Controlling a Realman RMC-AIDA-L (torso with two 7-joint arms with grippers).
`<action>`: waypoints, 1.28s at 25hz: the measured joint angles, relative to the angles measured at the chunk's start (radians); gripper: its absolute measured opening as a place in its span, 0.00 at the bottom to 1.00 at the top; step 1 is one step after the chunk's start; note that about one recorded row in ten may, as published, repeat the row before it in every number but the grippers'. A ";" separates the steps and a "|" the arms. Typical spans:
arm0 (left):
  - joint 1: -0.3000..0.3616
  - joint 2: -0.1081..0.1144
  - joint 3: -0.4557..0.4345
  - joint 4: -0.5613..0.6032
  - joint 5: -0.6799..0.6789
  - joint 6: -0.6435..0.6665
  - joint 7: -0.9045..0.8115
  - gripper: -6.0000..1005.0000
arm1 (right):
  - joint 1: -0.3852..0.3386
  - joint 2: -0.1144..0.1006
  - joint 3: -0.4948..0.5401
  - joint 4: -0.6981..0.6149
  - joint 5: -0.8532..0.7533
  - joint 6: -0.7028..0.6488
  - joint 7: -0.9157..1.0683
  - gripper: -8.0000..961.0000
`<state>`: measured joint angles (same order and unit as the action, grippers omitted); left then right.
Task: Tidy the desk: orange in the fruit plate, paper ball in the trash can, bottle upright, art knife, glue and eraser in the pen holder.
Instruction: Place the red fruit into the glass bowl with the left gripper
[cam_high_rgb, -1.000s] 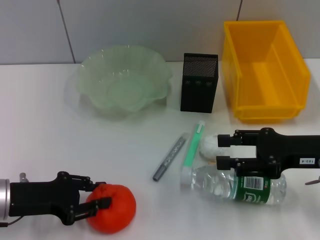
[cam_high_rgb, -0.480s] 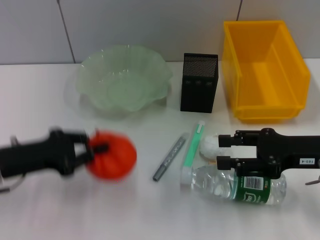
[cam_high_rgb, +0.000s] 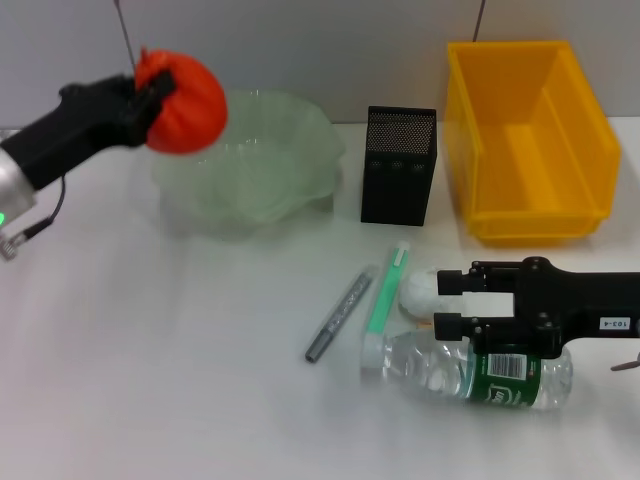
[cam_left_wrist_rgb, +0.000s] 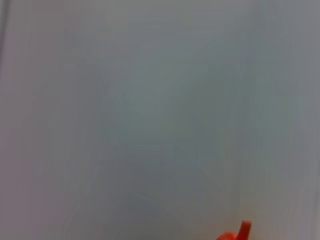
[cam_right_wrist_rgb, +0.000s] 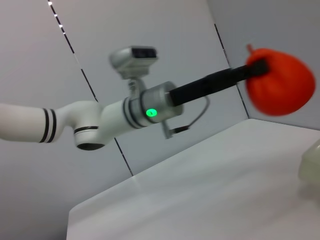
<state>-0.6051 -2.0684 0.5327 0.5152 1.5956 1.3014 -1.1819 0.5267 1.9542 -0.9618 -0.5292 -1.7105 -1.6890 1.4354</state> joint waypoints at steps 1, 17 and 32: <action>-0.016 0.000 0.000 -0.018 -0.011 -0.032 0.010 0.15 | 0.001 0.000 0.000 0.000 0.000 0.000 0.000 0.70; -0.242 -0.011 -0.006 -0.323 -0.242 -0.466 0.430 0.13 | -0.009 0.014 0.000 0.000 0.003 0.000 0.003 0.70; -0.235 -0.011 0.000 -0.345 -0.294 -0.402 0.419 0.55 | -0.008 0.020 0.000 0.000 0.001 0.001 0.003 0.70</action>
<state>-0.8403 -2.0793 0.5332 0.1704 1.3016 0.8994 -0.7630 0.5185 1.9745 -0.9617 -0.5292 -1.7097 -1.6884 1.4387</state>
